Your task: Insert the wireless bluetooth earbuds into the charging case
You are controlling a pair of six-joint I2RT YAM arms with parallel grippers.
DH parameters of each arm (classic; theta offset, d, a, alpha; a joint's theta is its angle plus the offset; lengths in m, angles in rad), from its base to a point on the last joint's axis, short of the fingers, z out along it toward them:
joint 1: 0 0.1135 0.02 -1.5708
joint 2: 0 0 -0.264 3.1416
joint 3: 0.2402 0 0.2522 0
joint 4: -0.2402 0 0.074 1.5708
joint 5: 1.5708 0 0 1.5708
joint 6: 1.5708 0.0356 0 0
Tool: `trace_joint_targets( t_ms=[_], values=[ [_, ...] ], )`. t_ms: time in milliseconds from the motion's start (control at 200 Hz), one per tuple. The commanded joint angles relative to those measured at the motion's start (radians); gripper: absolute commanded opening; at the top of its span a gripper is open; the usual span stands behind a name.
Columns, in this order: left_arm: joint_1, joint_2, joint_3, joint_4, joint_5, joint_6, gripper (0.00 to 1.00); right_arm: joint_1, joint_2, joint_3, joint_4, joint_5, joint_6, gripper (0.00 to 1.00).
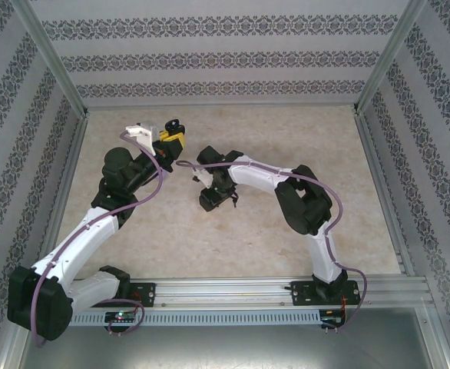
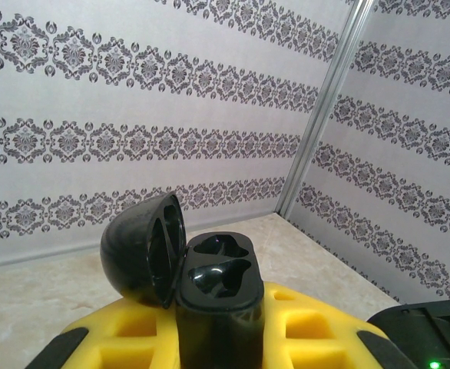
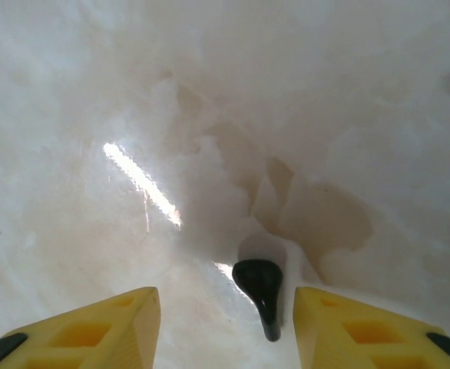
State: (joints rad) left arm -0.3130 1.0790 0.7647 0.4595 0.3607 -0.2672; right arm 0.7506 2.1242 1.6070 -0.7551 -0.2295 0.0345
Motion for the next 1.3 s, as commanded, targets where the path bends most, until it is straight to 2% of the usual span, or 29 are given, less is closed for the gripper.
trace_joint_targets(
  t_ms=[0, 629, 1294],
  values=[
    [-0.002, 0.001, 0.001, 0.047, -0.010, -0.006, 0.00, 0.004, -0.048, 0.010, -0.006, 0.045, 0.039, 0.52],
    [-0.002, -0.009, 0.008, 0.044, -0.012, -0.006, 0.00, 0.021, 0.058, 0.063, -0.072, 0.047, -0.015, 0.50],
    [-0.003, -0.011, 0.007, 0.045, -0.013, -0.012, 0.00, 0.043, 0.105, 0.095, -0.085, 0.112, -0.003, 0.37]
  ],
)
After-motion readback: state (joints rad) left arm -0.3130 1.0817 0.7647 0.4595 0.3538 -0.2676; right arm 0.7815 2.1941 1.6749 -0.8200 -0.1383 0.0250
